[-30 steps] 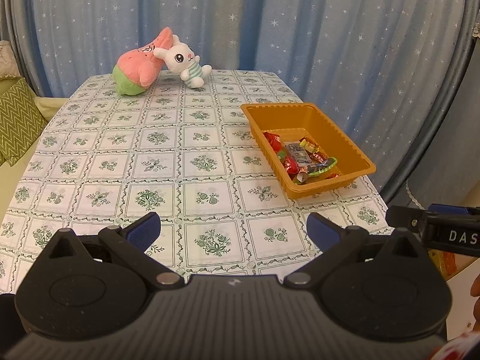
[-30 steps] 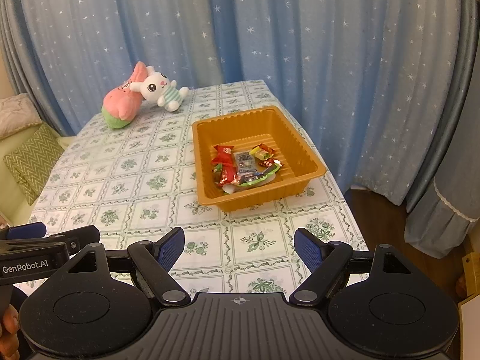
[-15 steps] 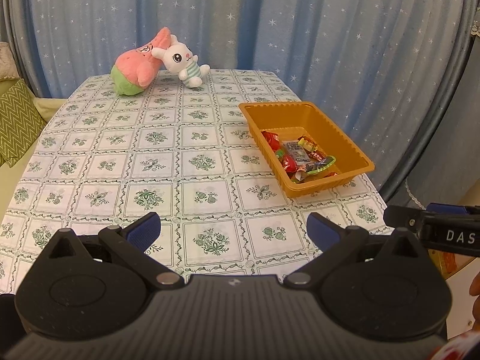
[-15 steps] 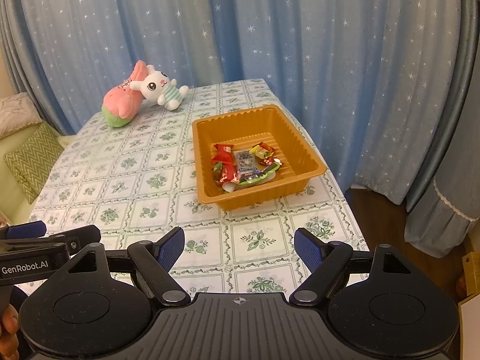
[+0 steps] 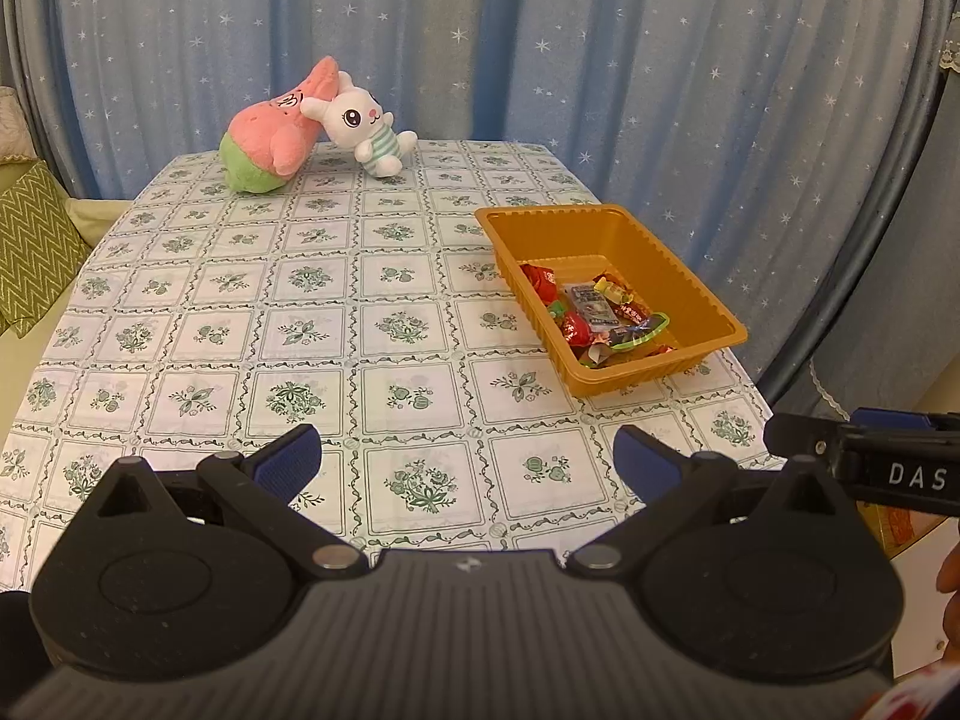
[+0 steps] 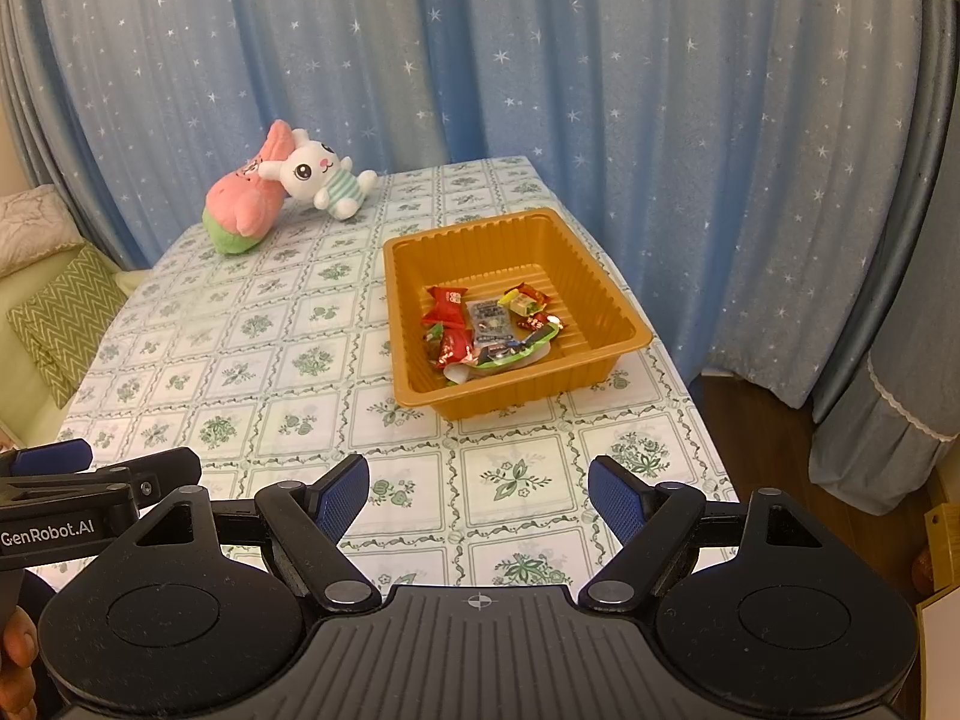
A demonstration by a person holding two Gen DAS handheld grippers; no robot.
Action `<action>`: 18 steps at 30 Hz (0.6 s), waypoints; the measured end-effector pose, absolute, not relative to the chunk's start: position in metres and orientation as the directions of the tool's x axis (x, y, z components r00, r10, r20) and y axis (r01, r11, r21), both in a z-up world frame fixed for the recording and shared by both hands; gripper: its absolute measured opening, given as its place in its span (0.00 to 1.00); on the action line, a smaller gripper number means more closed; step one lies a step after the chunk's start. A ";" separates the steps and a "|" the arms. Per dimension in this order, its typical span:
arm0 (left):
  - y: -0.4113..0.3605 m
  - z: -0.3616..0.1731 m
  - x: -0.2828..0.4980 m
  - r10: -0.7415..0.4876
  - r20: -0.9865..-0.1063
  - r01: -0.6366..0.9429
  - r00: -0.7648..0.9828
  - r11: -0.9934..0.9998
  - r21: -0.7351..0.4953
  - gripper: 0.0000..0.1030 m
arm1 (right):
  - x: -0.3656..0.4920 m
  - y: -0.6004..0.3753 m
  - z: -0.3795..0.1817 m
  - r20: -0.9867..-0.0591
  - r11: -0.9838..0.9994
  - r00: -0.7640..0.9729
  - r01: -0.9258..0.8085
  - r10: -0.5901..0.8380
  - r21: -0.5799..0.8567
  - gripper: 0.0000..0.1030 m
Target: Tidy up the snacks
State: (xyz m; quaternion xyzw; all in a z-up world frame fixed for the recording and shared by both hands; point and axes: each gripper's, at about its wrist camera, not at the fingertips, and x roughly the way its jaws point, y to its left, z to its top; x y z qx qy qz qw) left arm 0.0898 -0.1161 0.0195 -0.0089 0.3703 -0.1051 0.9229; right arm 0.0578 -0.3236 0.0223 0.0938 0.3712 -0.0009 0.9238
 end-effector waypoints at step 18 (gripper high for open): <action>-0.117 0.022 0.091 -0.203 -0.680 0.195 0.704 0.977 -0.090 1.00 | 0.058 -0.324 0.023 -0.685 0.983 0.725 0.070 0.068 0.171 0.78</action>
